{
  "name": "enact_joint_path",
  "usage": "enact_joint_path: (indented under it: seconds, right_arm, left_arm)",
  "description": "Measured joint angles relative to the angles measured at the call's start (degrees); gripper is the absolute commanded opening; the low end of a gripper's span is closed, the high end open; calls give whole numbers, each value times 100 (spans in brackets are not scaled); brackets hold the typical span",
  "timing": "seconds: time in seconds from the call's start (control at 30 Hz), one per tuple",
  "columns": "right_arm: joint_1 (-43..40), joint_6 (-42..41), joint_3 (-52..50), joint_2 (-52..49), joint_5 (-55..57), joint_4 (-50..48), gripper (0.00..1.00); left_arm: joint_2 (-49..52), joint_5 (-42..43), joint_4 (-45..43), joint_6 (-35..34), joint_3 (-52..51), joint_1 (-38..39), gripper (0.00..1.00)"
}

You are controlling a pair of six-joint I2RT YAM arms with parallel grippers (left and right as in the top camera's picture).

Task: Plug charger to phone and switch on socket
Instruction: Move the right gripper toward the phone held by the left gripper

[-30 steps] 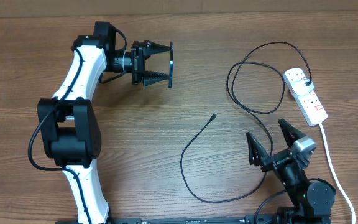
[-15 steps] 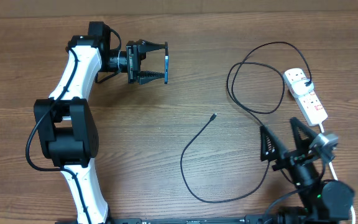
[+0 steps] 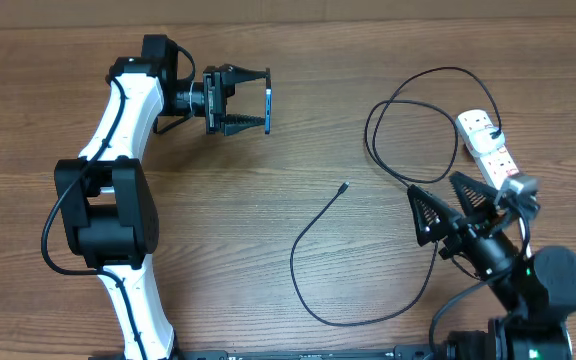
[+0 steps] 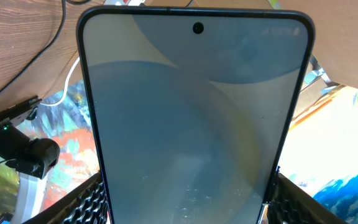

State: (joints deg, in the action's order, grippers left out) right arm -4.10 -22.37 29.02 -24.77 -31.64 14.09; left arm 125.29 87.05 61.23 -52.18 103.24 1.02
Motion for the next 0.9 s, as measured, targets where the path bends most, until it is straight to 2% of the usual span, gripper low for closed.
enact_joint_path:
  seconds: [0.13, 0.3, 0.37, 0.47, 0.67, 0.77, 0.9]
  right_arm:
    - [0, -157, 719, -798, -83, 1088, 100]
    - [59, 24, 2627, -2413, 11, 3252, 99]
    - [157, 127, 3322, -3051, 129, 3748, 100]
    - [284, 199, 3936, -3731, -24, 3788, 100]
    - [846, 356, 4052, -4435, -439, 3309, 100]
    - [1613, 387, 4100, -4605, 214, 3388, 100]
    - [2979, 212, 4752, -4929, 1764, 3821, 99]
  left_arm:
    - [0, 0, 2, 0, 0, 0, 64]
    - [0, 0, 2, 0, 2, 0, 64]
    - [0, 0, 2, -2, 4, 0, 64]
    - [0, 0, 2, -2, 4, 0, 64]
    - [0, 0, 2, -2, 4, 0, 64]
    - [0, 0, 2, -2, 4, 0, 63]
    - [0, -2, 4, -2, 4, 0, 64]
